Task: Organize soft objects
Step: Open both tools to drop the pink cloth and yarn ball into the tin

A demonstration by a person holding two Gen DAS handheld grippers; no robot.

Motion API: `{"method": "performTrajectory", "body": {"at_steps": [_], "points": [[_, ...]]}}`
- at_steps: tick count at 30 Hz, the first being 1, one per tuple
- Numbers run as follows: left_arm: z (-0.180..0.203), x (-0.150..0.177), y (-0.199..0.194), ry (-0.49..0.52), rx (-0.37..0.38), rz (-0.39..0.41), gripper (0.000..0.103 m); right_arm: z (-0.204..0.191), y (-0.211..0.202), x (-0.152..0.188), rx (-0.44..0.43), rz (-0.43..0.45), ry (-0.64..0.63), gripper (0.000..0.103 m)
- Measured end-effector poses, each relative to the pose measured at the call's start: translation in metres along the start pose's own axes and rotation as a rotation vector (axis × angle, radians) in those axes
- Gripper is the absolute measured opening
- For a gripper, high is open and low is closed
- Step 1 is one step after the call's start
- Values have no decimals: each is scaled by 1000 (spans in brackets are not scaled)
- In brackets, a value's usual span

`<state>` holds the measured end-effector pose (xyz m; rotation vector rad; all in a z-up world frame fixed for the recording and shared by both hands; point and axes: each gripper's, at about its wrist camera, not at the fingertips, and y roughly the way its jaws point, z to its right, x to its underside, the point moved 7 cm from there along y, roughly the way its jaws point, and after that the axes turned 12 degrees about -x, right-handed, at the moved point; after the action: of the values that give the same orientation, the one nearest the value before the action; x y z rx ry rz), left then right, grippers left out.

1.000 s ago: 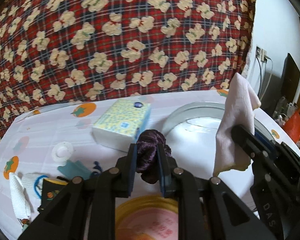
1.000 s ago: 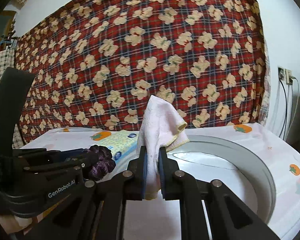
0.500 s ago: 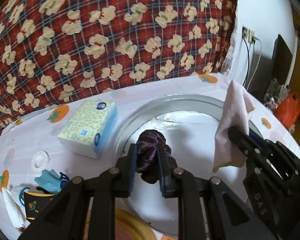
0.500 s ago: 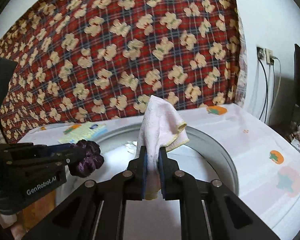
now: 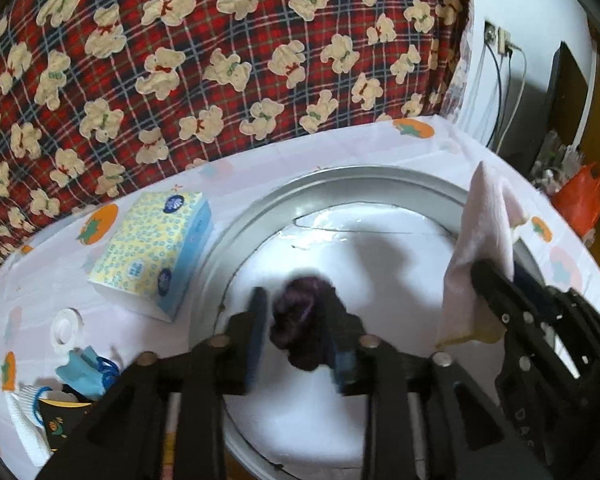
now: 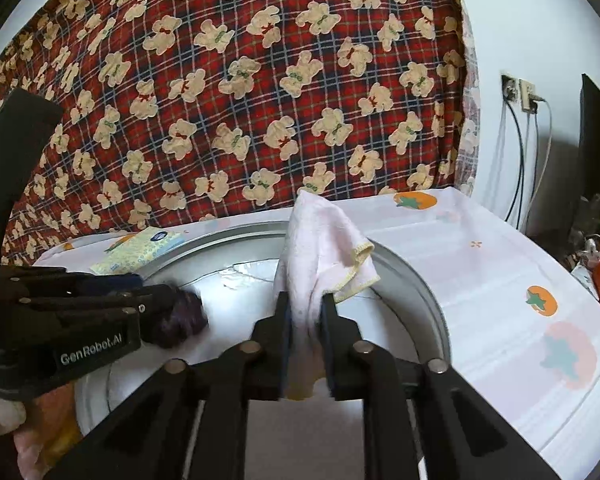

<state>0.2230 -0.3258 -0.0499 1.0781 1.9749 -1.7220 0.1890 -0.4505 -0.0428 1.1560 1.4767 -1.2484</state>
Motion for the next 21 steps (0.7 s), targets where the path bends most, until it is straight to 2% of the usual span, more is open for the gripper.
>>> {"method": "performTrajectory", "body": {"at_steps": [1, 2, 3, 7, 13, 18, 21], "points": [[-1, -1, -1, 0, -1, 7, 63, 0, -2, 0, 6, 10, 1, 39], [-1, -2, -4, 0, 0, 23, 63, 0, -4, -1, 7, 18, 3, 55], [-4, -3, -7, 0, -14, 41, 63, 2, -8, -2, 12, 38, 9, 61], [-12, 0, -19, -11, -8, 74, 65, 1, -16, -5, -5, 74, 20, 62], [-40, 21, -47, -77, -59, 182, 72, -3, -31, -4, -29, 140, 40, 62], [-78, 48, -64, -116, -118, 234, 73, -21, -38, -1, -68, 184, 29, 63], [-116, 66, -72, -160, -167, 246, 74, -42, -39, 2, -105, 198, 6, 63]]}}
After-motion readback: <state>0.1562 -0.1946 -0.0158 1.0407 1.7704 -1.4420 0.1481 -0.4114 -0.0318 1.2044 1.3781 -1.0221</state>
